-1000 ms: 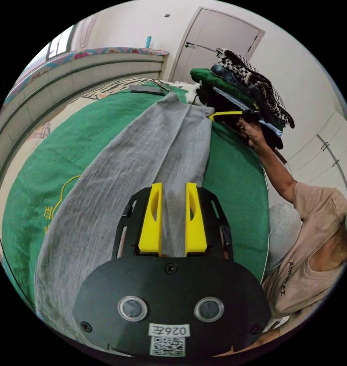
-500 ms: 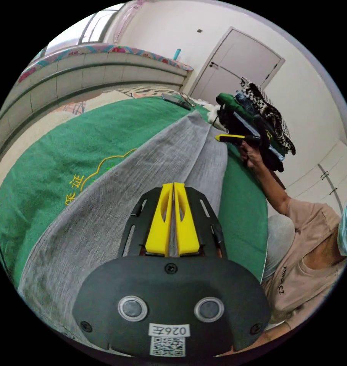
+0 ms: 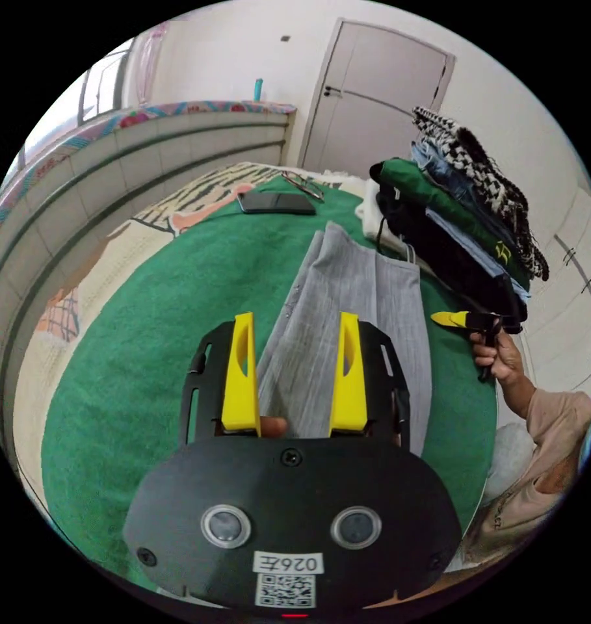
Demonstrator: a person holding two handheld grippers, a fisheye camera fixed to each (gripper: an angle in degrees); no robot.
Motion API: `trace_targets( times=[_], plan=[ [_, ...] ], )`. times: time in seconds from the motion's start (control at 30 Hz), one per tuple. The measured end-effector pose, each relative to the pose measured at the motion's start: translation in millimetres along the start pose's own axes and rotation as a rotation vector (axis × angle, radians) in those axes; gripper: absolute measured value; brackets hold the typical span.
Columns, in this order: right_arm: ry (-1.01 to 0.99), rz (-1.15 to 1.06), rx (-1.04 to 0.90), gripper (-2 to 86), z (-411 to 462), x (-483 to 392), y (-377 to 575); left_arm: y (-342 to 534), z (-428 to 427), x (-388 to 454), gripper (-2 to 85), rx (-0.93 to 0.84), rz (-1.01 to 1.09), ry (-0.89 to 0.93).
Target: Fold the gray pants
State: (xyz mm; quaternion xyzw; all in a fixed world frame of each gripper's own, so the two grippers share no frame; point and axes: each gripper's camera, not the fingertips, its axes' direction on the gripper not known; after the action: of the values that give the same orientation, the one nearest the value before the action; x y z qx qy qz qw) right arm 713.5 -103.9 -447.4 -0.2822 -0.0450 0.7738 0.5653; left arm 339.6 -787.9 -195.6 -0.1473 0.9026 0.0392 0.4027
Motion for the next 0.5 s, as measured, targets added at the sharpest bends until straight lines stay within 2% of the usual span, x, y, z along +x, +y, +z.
trace_targets(
  times=[0.1,0.17,0.27,0.4,0.5],
  plan=[
    [-0.035,0.012,0.012,9.6,7.0,13.7,-8.8,-30.3,37.4,-3.8,18.4,-0.121,0.015,0.077],
    [-0.053,0.013,0.013,9.0,13.8,21.7,-16.9,-43.9,47.5,-3.4,18.6,-0.129,0.026,0.046],
    [-0.068,0.03,0.022,7.9,27.2,30.6,-27.0,-66.2,57.5,-8.4,18.6,-0.152,-0.012,0.1],
    [-0.059,0.042,0.0,4.6,45.8,37.4,-35.8,-86.2,61.5,-7.5,12.0,-0.218,0.016,0.033],
    [-0.072,0.02,-0.034,1.0,50.2,42.9,-32.5,-89.2,56.9,5.4,2.5,-0.232,0.115,-0.038]
  ],
)
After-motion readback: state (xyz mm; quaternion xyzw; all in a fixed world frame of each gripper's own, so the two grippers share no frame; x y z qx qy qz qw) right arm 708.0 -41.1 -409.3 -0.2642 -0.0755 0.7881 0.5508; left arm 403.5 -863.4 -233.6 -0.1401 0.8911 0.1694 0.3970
